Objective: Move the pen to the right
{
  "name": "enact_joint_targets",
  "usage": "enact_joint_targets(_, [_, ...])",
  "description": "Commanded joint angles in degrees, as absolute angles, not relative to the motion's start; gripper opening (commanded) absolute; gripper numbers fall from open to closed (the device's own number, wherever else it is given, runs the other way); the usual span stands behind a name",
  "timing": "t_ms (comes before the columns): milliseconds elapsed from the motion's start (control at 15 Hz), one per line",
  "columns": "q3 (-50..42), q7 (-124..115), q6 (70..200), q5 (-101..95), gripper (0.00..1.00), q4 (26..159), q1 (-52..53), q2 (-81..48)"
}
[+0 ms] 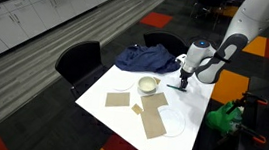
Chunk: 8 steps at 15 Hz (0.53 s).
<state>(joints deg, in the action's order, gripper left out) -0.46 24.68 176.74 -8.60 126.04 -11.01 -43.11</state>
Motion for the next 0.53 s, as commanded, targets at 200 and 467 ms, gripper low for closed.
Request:
enact_joint_targets(200, [-1.22, 18.64, 178.95, -9.42, 0.98, 121.91, -8.89, -47.68])
enact_joint_targets(467, [-1.33, 16.92, 178.47, -9.26, 0.87, 119.44, -8.00, -49.92])
